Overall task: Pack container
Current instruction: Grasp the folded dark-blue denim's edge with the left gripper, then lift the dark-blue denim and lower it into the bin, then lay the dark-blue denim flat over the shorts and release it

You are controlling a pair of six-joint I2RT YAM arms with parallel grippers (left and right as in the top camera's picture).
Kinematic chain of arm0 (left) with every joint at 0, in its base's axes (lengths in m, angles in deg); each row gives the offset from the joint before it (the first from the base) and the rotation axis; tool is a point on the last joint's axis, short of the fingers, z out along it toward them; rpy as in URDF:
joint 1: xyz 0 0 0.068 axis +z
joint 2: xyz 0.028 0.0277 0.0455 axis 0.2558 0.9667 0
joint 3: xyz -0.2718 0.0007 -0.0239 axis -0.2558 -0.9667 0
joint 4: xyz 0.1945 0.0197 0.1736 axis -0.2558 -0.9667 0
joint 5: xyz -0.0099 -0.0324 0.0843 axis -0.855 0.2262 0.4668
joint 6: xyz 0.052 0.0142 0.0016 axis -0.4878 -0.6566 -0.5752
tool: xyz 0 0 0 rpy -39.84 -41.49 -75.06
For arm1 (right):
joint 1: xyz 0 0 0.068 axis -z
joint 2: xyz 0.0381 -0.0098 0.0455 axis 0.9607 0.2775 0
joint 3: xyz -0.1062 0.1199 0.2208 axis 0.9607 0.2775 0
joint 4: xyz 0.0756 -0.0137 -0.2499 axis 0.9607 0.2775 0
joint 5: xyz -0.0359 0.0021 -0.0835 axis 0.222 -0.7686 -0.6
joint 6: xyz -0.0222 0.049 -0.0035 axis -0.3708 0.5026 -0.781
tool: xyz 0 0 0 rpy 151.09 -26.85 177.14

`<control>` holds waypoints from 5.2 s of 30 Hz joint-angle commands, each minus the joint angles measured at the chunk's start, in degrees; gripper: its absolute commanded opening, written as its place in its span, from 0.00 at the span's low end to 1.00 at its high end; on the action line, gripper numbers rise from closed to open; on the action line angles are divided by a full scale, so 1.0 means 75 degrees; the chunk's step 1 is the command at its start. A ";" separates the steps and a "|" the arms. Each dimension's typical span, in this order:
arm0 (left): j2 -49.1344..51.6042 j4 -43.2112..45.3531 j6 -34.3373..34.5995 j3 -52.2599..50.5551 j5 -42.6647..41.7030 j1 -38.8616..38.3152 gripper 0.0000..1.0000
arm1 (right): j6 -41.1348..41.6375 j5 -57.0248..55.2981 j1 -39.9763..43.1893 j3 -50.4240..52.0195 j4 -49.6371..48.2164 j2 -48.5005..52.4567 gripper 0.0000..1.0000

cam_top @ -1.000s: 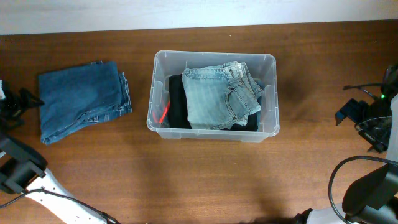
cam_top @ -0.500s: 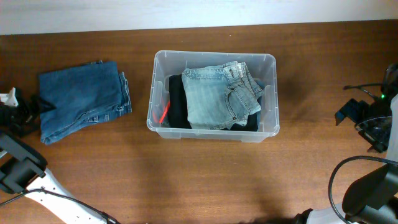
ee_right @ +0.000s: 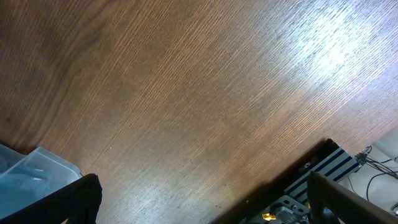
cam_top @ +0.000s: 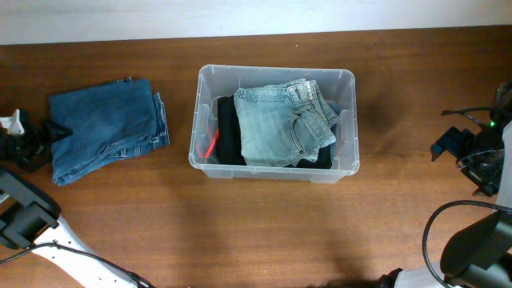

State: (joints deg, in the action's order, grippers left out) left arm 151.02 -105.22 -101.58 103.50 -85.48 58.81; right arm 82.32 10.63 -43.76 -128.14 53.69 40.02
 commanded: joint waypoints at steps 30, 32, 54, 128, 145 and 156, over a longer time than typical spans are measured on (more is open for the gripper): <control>-0.0187 0.0906 -0.0082 -0.1192 0.0353 -0.0545 0.99 | 0.0064 -0.0009 0.0023 0.0015 -0.0003 -0.0041 0.98; -0.0187 0.0912 -0.0085 -0.1215 0.0353 -0.0545 0.98 | 0.0064 -0.0009 0.0023 0.0015 -0.0003 -0.0041 0.98; -0.0189 0.0976 -0.0082 -0.1212 -0.0627 -0.0545 0.19 | 0.0064 -0.0009 0.0023 0.0015 -0.0003 -0.0041 0.98; -0.3783 0.1102 0.3864 0.2780 0.0787 -1.1016 0.01 | 0.0064 -0.0009 0.0023 0.0015 -0.0003 -0.0041 0.98; -0.3270 0.2570 0.3864 0.2780 0.0775 -1.0153 0.06 | 0.0064 -0.0009 0.0023 0.0015 -0.0003 -0.0041 0.98; -0.3179 0.1877 0.3864 0.2777 0.0638 -1.0238 0.06 | 0.0064 -0.0009 0.0023 0.0015 -0.0003 -0.0041 0.98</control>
State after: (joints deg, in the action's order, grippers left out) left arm 127.59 -92.02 -72.36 122.49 -78.75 -17.84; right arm 82.32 10.63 -43.76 -128.14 53.69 40.02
